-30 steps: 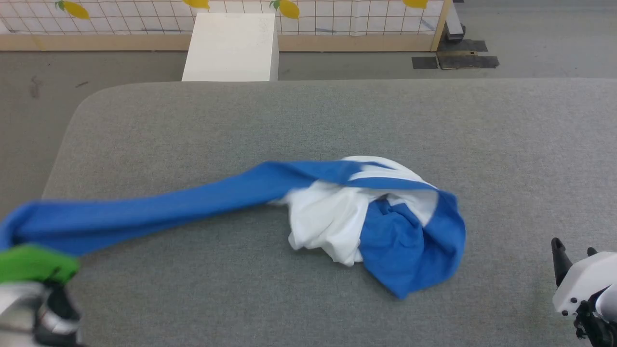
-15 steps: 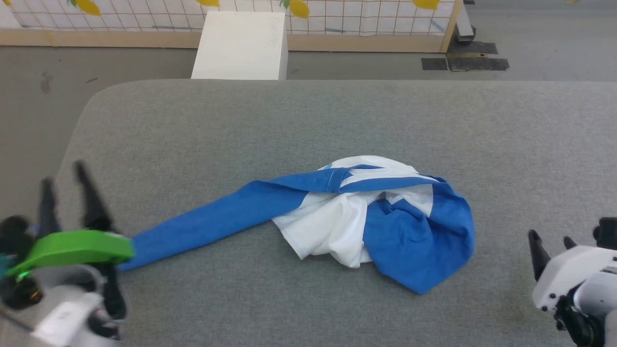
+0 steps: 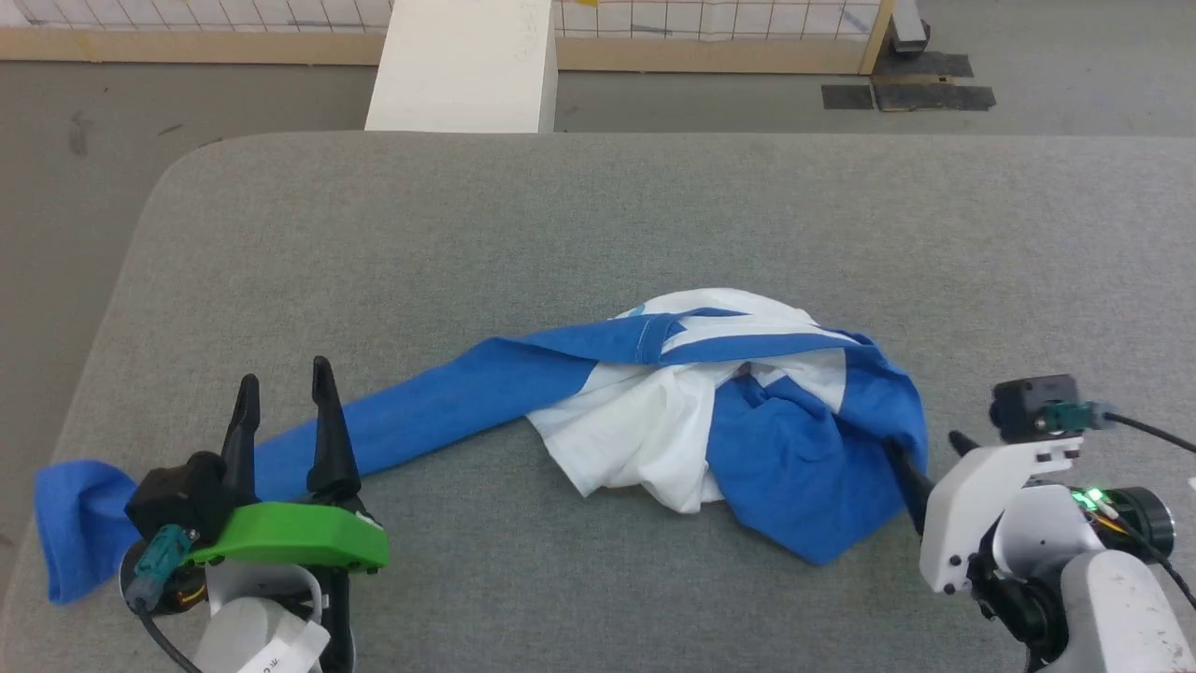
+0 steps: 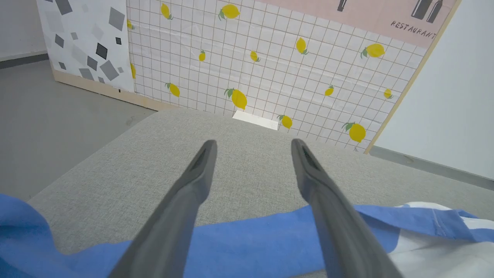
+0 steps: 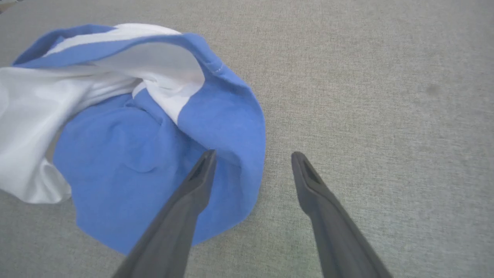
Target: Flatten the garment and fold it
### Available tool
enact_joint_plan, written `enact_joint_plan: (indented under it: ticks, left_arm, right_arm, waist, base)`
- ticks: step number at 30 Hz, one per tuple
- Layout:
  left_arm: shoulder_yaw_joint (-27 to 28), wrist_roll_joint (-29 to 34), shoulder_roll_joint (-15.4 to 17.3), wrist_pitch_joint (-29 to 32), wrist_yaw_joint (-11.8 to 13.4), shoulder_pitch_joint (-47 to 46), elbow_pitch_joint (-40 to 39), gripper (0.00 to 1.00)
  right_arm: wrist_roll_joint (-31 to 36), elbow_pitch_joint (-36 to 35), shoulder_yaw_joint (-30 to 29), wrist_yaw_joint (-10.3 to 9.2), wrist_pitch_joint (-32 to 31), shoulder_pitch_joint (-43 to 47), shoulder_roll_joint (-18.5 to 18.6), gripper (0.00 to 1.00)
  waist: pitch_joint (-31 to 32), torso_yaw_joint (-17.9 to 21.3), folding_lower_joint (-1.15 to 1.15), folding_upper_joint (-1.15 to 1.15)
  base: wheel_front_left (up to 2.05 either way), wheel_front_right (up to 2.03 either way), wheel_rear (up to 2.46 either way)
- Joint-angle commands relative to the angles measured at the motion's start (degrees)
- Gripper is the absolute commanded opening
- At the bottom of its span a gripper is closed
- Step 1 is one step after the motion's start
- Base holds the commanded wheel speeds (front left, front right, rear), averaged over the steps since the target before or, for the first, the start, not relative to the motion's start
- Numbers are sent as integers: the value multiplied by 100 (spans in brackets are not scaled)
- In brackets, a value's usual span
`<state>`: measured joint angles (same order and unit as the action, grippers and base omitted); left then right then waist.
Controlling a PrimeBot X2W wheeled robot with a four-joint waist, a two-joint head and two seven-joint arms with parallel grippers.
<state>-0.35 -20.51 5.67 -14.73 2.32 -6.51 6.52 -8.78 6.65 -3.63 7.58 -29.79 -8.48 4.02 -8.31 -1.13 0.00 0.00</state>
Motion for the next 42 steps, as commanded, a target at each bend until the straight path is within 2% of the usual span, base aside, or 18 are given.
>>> enact_joint_plan:
  ticks: [1,6,7,8,9,13,15,17,20,24,27,29,31,32,33,37,42]
  left_arm:
    - [48,6,-50,-26,-60,53,12,100]
    - [176,7,-162,-26,-171,27,41,100]
    - [187,20,-174,-26,-188,24,47,100]
    - [204,34,-187,-26,-206,18,51,100]
    - [220,43,-197,-27,-215,16,56,100]
    - [248,74,-232,-27,-260,-2,88,100]
    - [249,77,-245,-27,-296,-25,75,100]
    - [264,81,-253,-27,-318,-36,65,100]
    - [252,121,-261,-27,-361,-79,53,100]
    - [204,140,-267,-27,-450,-215,47,100]
    - [124,137,-272,-27,-501,-326,67,100]
    - [89,130,-274,-27,-527,-406,65,100]
    - [68,122,-276,-27,-544,-455,80,100]
    - [61,120,-276,-27,-549,-471,88,100]
    - [47,110,-277,-27,-551,-477,106,100]
    - [-21,83,-278,-27,-557,-485,196,100]
    - [-35,80,-279,-27,-555,-359,266,100]
  right_arm:
    - [56,100,62,-9,-51,-99,59,100]
    - [113,539,134,-9,-101,-218,52,100]
    - [107,608,155,-9,-124,-232,48,39]
    - [85,653,180,-9,-98,-256,48,7]
    - [55,681,209,-9,-69,-269,55,0]
    - [-121,690,211,-9,-62,-368,254,0]
    - [-133,622,133,-9,-159,-469,543,0]
    - [-115,558,107,-9,-391,-654,955,0]
    - [-41,614,203,-9,-848,-1082,1767,0]
    - [63,920,269,-9,-1122,-1837,2531,0]
    - [236,1259,139,-9,-1078,-2308,2705,0]
    - [426,1450,35,-9,-825,-2557,2665,0]
    - [613,1676,-99,-9,-682,-2679,2459,0]
    - [660,1816,-188,-9,-681,-2702,2306,65]
    - [701,1904,-203,-9,-678,-2706,2226,100]
    - [675,2020,-354,-9,-386,-2709,2000,100]
    - [277,1563,-987,-9,561,-2314,1552,100]
  waist:
    - [-49,-43,0,0]
    - [-102,-112,0,0]
    - [-108,-123,0,0]
    - [-114,-136,0,0]
    - [-113,-146,0,0]
    - [-113,-203,0,0]
    - [-105,-249,0,0]
    - [-119,-281,0,0]
    - [-211,-354,0,0]
    - [-437,-496,0,0]
    - [-644,-644,0,0]
    - [-774,-723,0,0]
    - [-842,-760,0,0]
    - [-858,-770,0,0]
    - [-857,-774,0,0]
    - [-717,-721,0,0]
    - [-270,-518,0,0]
  base:
    - [0,0,0]
    - [0,0,0]
    - [0,0,0]
    - [0,0,0]
    - [0,0,0]
    - [0,0,0]
    - [0,0,0]
    - [0,0,0]
    - [0,0,0]
    - [0,0,0]
    - [0,0,0]
    - [0,0,0]
    - [0,0,0]
    - [0,0,0]
    - [0,0,0]
    - [0,0,0]
    - [0,0,0]
